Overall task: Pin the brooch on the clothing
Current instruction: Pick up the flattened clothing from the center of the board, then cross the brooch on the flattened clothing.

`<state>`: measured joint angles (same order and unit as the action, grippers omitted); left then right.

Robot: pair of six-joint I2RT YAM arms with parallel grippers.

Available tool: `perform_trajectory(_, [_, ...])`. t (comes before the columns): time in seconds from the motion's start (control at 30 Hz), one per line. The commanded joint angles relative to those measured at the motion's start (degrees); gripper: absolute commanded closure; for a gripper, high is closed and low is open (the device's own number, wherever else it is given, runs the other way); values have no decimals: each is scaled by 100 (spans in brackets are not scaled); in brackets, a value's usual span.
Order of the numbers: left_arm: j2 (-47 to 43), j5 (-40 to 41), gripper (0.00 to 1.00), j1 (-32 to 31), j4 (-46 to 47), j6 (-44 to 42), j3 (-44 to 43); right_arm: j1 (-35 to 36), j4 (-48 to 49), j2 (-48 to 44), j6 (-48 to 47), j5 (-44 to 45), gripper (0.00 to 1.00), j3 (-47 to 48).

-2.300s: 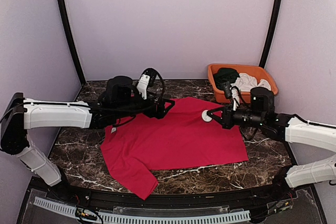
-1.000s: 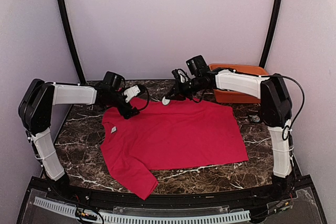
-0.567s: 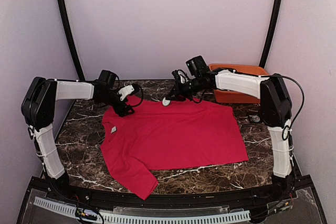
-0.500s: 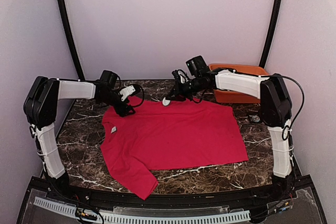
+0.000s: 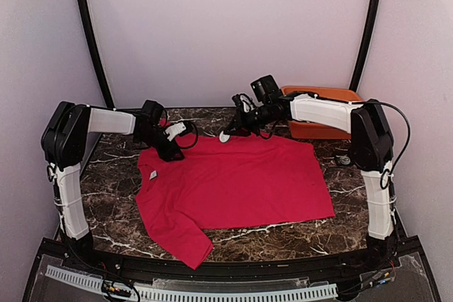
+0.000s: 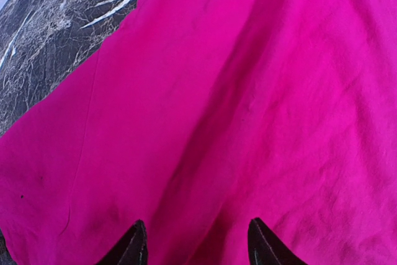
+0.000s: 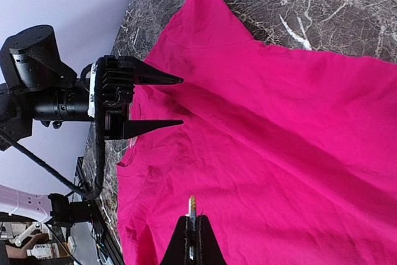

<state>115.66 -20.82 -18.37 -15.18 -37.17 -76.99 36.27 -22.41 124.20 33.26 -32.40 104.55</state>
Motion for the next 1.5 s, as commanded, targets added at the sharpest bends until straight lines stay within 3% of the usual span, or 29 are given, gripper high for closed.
perform_trajectory(0.0, [133,-150,48,0,-189,74,-235,48,43,-12,-30,-38,100,-8])
perform_trajectory(0.4, [348,-1,61,0,-224,91,-335,56,11,42,-19,-97,100,135])
perform_trajectory(0.5, [341,12,71,0,-244,111,-338,64,-74,169,-16,-127,100,302])
perform_trajectory(0.53, [330,6,77,-9,-252,132,-345,70,-117,219,-12,-145,100,366])
perform_trajectory(0.57, [315,7,93,-9,-259,145,-361,79,-148,267,-10,-170,100,432])
perform_trajectory(0.63, [211,-23,99,-9,-262,268,-388,105,-204,382,5,-267,100,541])
perform_trajectory(1.03, [-759,47,99,-511,23,380,5,256,-179,922,372,-427,100,929])
perform_trajectory(1.47, [-868,346,99,-901,-115,246,103,318,345,1448,1266,-583,100,1172])
